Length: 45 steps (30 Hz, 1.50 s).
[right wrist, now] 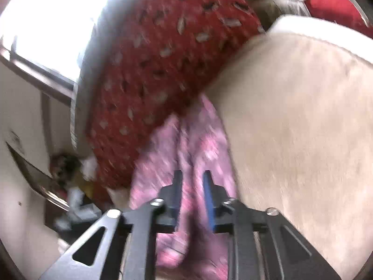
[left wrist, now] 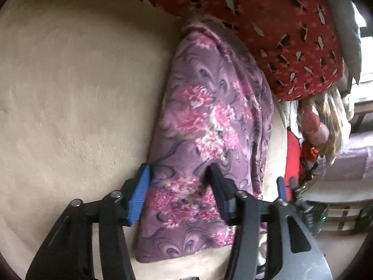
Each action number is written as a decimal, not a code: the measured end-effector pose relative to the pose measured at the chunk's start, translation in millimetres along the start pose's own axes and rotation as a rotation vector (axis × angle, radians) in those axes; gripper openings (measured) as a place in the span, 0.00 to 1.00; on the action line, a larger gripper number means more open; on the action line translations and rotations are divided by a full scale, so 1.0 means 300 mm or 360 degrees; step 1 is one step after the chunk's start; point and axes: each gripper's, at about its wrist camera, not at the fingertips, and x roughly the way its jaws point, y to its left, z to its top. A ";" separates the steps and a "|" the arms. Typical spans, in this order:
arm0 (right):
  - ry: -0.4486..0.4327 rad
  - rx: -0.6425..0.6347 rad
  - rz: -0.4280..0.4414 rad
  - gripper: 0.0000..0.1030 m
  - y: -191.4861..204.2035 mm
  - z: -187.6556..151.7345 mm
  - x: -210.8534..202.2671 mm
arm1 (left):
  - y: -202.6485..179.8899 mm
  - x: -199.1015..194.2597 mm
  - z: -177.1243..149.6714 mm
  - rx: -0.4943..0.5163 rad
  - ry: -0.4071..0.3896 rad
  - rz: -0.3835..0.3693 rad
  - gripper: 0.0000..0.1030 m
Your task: Fold small clothes
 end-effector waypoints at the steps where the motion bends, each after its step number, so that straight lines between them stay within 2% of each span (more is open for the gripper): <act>1: 0.0039 -0.0046 0.0011 0.47 0.025 0.009 0.031 | 0.005 0.003 -0.005 -0.0018 -0.0001 -0.0029 0.53; 2: 0.0121 -0.0114 0.0000 0.53 0.052 0.012 0.083 | 0.002 0.005 -0.011 -0.0028 -0.0006 -0.0043 0.53; 3: 0.0178 -0.0176 -0.0071 0.55 0.069 0.007 0.127 | 0.007 0.004 -0.014 -0.0034 -0.0008 -0.0058 0.53; 5: 0.0297 -0.0284 -0.0231 0.55 0.087 -0.020 0.230 | 0.009 0.005 -0.018 -0.0043 -0.0005 -0.0067 0.53; 7: 0.0311 -0.0369 -0.0334 0.56 0.101 -0.043 0.282 | 0.013 0.000 -0.021 -0.0055 -0.0009 -0.0078 0.53; 8: 0.0302 -0.0453 -0.0317 0.51 0.125 -0.047 0.288 | 0.013 -0.005 -0.024 -0.0058 -0.0011 -0.0079 0.53; 9: 0.0335 -0.0541 -0.0271 0.13 0.153 -0.046 0.299 | 0.010 -0.013 -0.030 -0.0058 -0.0017 -0.0088 0.53; 10: 0.0355 -0.0634 -0.0277 0.06 0.183 -0.046 0.296 | 0.010 -0.025 -0.032 -0.0049 -0.0026 -0.0093 0.53; 13: 0.0312 -0.0920 -0.0240 0.06 0.266 -0.048 0.221 | 0.000 -0.057 -0.052 -0.0007 -0.0076 -0.0098 0.53; 14: 0.0294 -0.0939 -0.0238 0.06 0.268 -0.044 0.198 | -0.004 -0.064 -0.059 0.0015 -0.0099 -0.0092 0.57; 16: 0.0238 -0.0898 -0.0235 0.05 0.236 -0.022 0.154 | -0.010 -0.060 -0.072 0.0058 -0.0146 -0.0008 0.60; 18: 0.0220 -0.0756 -0.0305 0.05 0.133 0.009 0.142 | -0.005 -0.026 -0.073 0.0074 -0.0133 0.0073 0.65; 19: 0.0254 -0.0656 -0.0363 0.05 0.063 0.020 0.161 | 0.004 0.012 -0.079 0.0058 -0.0070 0.0078 0.65; 21: 0.0324 -0.0558 -0.0409 0.06 -0.015 0.017 0.192 | 0.000 0.027 -0.092 0.0075 -0.0080 0.0100 0.65; 24: 0.0310 -0.0502 -0.0380 0.06 -0.016 0.016 0.192 | -0.048 0.025 -0.111 0.0202 -0.0091 0.0191 0.65; 30: 0.0363 -0.0501 -0.0386 0.13 0.026 0.009 0.154 | -0.053 0.021 -0.137 0.0196 -0.0064 0.0194 0.65; 32: 0.0416 -0.0423 -0.0333 0.20 0.021 -0.011 0.116 | -0.048 0.011 -0.160 0.0181 -0.0055 0.0160 0.65; 34: 0.0441 -0.0385 -0.0280 0.38 0.018 -0.035 0.092 | -0.047 0.012 -0.184 0.0179 -0.0056 0.0152 0.65; 35: 0.0475 -0.0412 -0.0289 0.39 0.018 -0.059 0.088 | -0.048 0.017 -0.193 0.0181 -0.0048 0.0164 0.65; 36: 0.0504 -0.0496 -0.0346 0.35 0.029 -0.082 0.086 | -0.052 0.021 -0.202 0.0185 -0.0035 0.0174 0.65; 37: 0.0507 -0.0585 -0.0356 0.20 0.046 -0.096 0.076 | -0.058 0.020 -0.209 0.0190 -0.0036 0.0175 0.65; 38: 0.0492 -0.0658 -0.0315 0.10 0.067 -0.101 0.055 | -0.063 0.012 -0.217 0.0198 -0.0047 0.0179 0.65; 41: 0.0349 -0.0652 -0.0239 0.10 0.075 -0.089 -0.023 | -0.062 0.008 -0.243 0.0224 -0.0083 0.0230 0.65; 43: 0.0439 -0.0607 -0.0350 0.10 0.018 -0.102 0.020 | -0.058 0.039 -0.243 0.0248 -0.0057 0.0288 0.65; 45: 0.0540 -0.0563 -0.0391 0.10 -0.020 -0.121 0.056 | -0.065 0.020 -0.242 0.0276 -0.0059 0.0272 0.65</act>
